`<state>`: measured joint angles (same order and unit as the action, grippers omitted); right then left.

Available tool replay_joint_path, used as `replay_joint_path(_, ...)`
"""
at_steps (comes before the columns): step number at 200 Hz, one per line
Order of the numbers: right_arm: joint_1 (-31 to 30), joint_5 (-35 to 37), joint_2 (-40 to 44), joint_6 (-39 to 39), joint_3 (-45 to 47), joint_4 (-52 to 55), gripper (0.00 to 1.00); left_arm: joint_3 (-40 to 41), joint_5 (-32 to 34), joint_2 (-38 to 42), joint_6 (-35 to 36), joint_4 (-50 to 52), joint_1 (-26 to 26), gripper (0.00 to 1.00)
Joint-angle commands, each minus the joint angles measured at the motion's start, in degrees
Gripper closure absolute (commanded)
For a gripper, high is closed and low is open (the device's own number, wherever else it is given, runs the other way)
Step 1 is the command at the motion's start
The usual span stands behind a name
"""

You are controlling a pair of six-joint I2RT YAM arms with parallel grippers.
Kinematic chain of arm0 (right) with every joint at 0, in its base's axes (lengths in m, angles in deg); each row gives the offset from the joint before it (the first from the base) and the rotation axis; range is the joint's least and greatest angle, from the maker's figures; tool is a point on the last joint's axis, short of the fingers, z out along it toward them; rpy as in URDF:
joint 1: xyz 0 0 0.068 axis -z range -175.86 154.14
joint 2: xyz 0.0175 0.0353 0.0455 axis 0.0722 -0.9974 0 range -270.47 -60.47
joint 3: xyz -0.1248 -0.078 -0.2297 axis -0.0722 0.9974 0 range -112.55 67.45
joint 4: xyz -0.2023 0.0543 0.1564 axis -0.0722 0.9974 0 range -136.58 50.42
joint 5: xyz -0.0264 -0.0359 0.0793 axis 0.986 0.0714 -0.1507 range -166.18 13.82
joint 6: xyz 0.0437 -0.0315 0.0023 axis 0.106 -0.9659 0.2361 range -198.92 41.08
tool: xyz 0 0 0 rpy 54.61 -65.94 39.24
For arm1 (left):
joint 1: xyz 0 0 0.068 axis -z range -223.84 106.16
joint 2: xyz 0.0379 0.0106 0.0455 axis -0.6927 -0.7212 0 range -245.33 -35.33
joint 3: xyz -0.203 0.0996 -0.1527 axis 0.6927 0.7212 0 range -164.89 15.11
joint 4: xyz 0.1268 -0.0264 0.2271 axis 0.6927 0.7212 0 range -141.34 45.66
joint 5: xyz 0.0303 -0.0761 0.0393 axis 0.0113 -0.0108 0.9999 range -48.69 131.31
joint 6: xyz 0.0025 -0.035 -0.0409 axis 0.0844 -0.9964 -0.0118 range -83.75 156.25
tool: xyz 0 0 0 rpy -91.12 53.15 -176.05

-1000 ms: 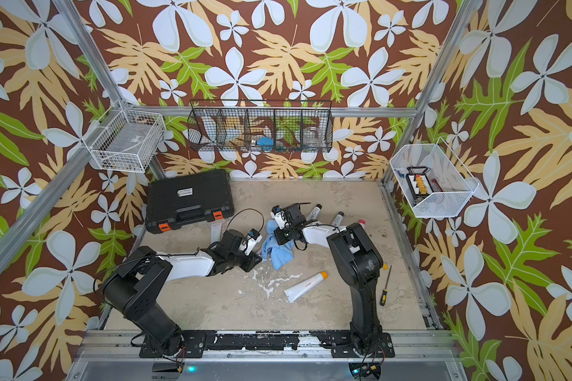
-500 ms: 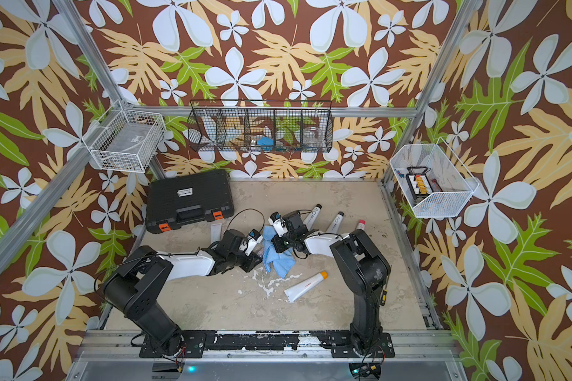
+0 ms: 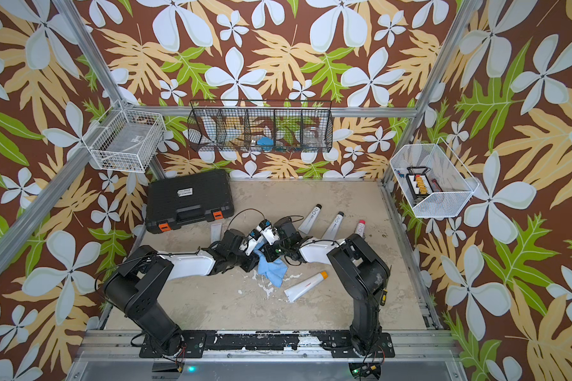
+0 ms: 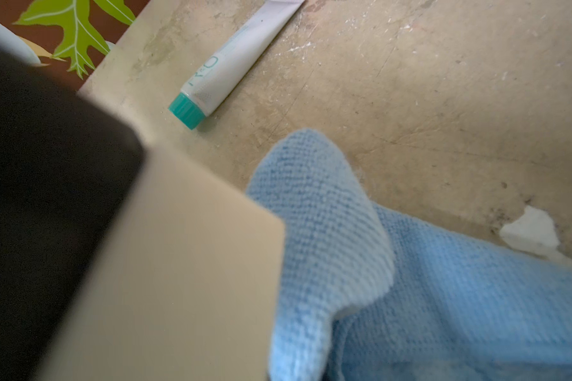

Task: Wipe the surface of the toothpaste tube
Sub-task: Wipe the dirt from the toothpaste tube.

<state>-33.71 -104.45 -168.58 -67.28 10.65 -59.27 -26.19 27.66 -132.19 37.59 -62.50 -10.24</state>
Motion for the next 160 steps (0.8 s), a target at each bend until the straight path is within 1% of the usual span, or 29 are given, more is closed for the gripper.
replay_joint_path(1, -0.65, -4.04, -0.83, 0.5, 0.43, 2.03, 1.0, -0.3, -0.32, -0.45, -0.29, 0.82, 0.14, 0.73)
replay_joint_path(43, 0.11, 1.48, -2.92, -1.62, -1.18, 6.46, 1.0, -0.19, -0.41, -0.35, -0.29, 0.78, 0.15, 0.72)
replay_joint_path(67, 2.03, 4.05, -2.54, -2.44, -0.43, 6.66, 1.0, -0.19, -0.72, -0.35, -0.2, 0.81, 0.14, 0.72)
replay_joint_path(89, 4.37, 6.3, -3.46, -4.28, -2.06, 8.37, 1.0, -0.19, -0.76, -0.22, -0.11, 0.79, 0.14, 0.72)
replay_joint_path(130, 9.37, 6.58, -5.26, -4.52, -5.54, 9.35, 1.0, -0.19, -0.76, -0.26, -0.11, 0.79, 0.15, 0.72)
replay_joint_path(160, 10.16, 7.04, -6.21, -5.04, -7.7, 10.3, 1.0, -0.14, -0.86, -0.17, -0.11, 0.79, 0.14, 0.72)
